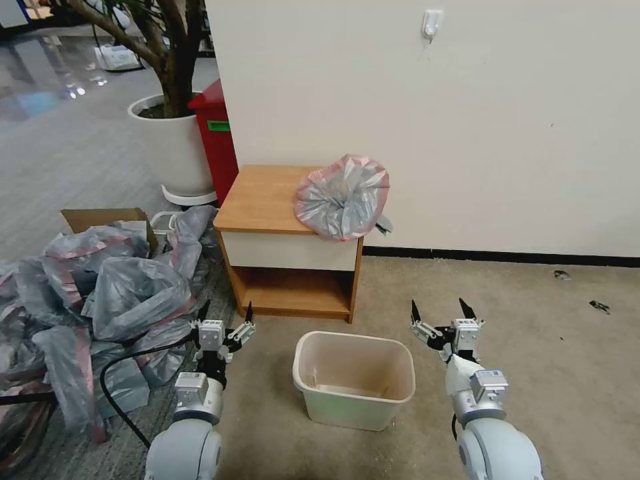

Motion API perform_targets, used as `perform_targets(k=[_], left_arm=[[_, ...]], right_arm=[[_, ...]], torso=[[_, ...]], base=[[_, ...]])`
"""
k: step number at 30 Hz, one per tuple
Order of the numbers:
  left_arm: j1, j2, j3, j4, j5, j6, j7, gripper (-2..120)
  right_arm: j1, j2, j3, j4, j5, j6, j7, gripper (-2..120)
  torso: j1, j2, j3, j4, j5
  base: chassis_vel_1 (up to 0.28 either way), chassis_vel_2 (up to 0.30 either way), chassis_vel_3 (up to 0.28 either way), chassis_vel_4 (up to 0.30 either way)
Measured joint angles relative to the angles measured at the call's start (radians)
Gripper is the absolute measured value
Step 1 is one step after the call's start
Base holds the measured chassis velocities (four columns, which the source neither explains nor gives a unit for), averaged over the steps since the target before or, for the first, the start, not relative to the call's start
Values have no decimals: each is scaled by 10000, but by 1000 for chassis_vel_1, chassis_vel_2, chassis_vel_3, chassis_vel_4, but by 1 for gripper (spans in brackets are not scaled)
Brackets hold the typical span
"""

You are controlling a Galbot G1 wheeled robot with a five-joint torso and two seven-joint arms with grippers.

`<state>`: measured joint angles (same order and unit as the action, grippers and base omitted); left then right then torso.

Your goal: Pick up the garbage bag from the table and place it over the trash can.

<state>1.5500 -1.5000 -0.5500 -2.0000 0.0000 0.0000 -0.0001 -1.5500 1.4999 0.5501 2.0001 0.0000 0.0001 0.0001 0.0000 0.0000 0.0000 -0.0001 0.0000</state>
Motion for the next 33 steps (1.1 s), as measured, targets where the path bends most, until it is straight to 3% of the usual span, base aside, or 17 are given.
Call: perform_targets(k=[22,28,30,31,33], left_arm=[[0,0,0,0,0,-1,0,91],[83,189,-96,-140,-233,-12,25,95],[506,1040,-674,-812,-1225,-137,169,99],[506,1040,-674,-812,-1225,-137,169,99],[875,1783,-1173,-1394,-2105,-249,312,99]], right_arm=[[-3,0,0,6,2,0,0,100],[-414,211,21,935,474,159,42,100],[-947,465,50,2063,1141,356,125,100],[-947,465,50,2063,1141,356,125,100],[-1057,513,23,2214,1368,354,141,100]], torso=[[0,0,0,1,0],[0,-1,0,1,-7],[1,0,-1,1,-3],[1,0,-1,1,-3],[0,0,-2,3,2]], base=[[0,0,0,0],[0,0,0,0],[0,0,0,0],[0,0,0,0],[0,0,0,0]])
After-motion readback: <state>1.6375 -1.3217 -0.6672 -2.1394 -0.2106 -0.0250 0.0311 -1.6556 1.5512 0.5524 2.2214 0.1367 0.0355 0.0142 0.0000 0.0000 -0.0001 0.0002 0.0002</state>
